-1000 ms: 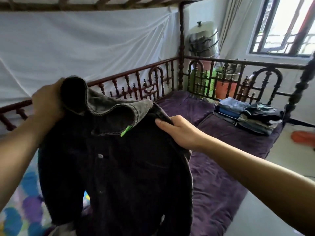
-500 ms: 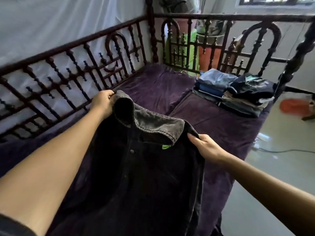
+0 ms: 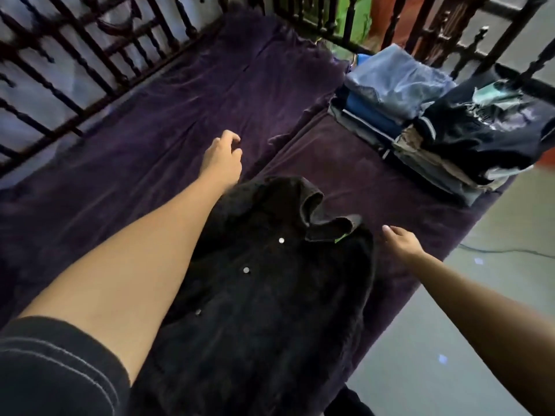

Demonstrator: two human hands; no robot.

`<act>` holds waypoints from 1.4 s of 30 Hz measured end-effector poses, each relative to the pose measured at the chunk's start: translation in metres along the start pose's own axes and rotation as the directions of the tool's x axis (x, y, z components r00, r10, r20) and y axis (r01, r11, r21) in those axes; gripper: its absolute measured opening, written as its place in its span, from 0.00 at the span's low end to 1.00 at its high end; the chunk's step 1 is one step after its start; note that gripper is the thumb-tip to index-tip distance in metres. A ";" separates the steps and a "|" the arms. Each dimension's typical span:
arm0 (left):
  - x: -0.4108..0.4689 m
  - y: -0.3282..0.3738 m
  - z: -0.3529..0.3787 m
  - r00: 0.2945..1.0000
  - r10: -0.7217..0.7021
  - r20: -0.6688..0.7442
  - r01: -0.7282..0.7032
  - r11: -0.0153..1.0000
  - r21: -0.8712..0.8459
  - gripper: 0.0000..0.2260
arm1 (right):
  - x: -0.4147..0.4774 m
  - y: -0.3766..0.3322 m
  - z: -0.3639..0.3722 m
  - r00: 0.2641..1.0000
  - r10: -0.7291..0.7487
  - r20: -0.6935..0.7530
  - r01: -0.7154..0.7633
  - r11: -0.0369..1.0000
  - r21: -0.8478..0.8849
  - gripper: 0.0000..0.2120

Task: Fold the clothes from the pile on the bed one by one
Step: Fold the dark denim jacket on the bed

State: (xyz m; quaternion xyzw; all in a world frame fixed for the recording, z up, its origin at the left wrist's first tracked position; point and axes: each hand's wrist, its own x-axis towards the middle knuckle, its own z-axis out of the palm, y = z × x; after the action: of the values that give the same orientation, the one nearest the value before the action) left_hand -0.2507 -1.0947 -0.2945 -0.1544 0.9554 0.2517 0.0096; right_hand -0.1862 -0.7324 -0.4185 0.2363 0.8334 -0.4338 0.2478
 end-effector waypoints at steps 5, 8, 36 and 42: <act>-0.052 -0.089 0.024 0.958 -0.243 0.150 0.236 0.970 0.066 0.14 | 0.009 -0.015 0.032 0.995 0.006 0.101 0.023 0.960 -0.278 0.24; -0.103 -0.153 0.038 0.869 -0.439 0.228 0.423 0.899 0.118 0.13 | 0.007 -0.034 0.077 0.966 -0.043 0.255 0.150 0.897 -0.417 0.20; -0.125 -0.459 0.068 0.365 -0.931 -0.001 0.904 0.355 -0.240 0.07 | 0.058 -0.210 0.428 0.724 -0.431 0.538 0.661 0.213 -0.719 0.11; -0.073 -0.494 0.022 0.541 -0.761 -0.359 0.728 0.637 -0.253 0.04 | 0.071 -0.247 0.432 0.693 -0.670 0.267 0.684 0.494 -0.536 0.12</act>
State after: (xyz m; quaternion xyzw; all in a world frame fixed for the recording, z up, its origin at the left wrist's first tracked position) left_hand -0.0345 -1.4709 -0.5427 -0.5973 0.7651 0.2175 -0.1028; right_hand -0.3015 -1.2088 -0.5289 -0.2054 0.9468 -0.2120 0.1284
